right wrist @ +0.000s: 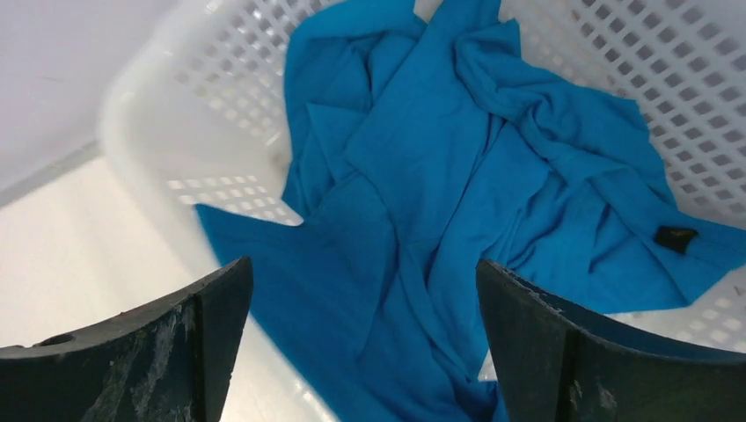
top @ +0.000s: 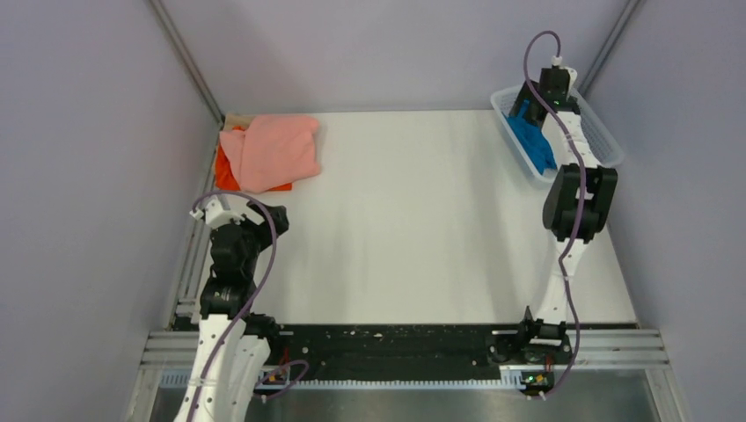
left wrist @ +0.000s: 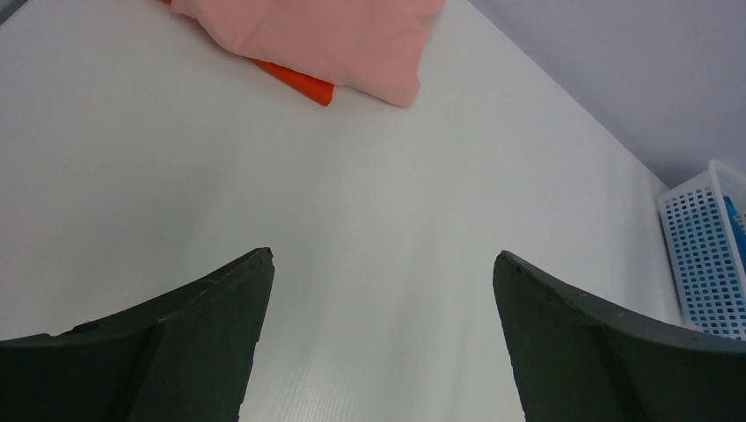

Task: Fold and stack the t-shirts
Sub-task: Grab crumpled tshirt from bin with the right arm

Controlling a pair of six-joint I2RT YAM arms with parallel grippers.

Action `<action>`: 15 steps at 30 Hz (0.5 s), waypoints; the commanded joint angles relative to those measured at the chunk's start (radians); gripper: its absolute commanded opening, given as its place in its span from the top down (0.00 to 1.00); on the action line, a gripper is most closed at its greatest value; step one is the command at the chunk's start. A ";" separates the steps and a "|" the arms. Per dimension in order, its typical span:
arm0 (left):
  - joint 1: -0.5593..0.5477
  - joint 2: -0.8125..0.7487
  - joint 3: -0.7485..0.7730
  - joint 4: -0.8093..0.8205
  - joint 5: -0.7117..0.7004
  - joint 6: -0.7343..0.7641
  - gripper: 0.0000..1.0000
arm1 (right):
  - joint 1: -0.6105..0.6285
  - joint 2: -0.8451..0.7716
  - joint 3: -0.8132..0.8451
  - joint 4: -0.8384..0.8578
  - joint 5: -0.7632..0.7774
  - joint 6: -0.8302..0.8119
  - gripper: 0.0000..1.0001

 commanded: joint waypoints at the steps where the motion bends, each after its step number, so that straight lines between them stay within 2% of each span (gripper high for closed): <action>1: 0.004 0.006 0.005 0.037 -0.027 0.000 0.01 | -0.015 0.145 0.199 -0.152 -0.015 -0.026 0.07; 9: 0.004 0.011 0.002 0.037 -0.050 -0.002 0.01 | -0.027 0.263 0.179 -0.145 -0.074 0.052 0.12; 13: 0.004 0.019 0.003 0.031 -0.054 -0.003 0.01 | -0.035 0.297 0.156 -0.145 -0.043 0.088 0.17; 15: 0.004 0.020 0.005 0.023 -0.059 -0.007 0.01 | -0.046 0.313 0.151 -0.144 -0.043 0.114 0.23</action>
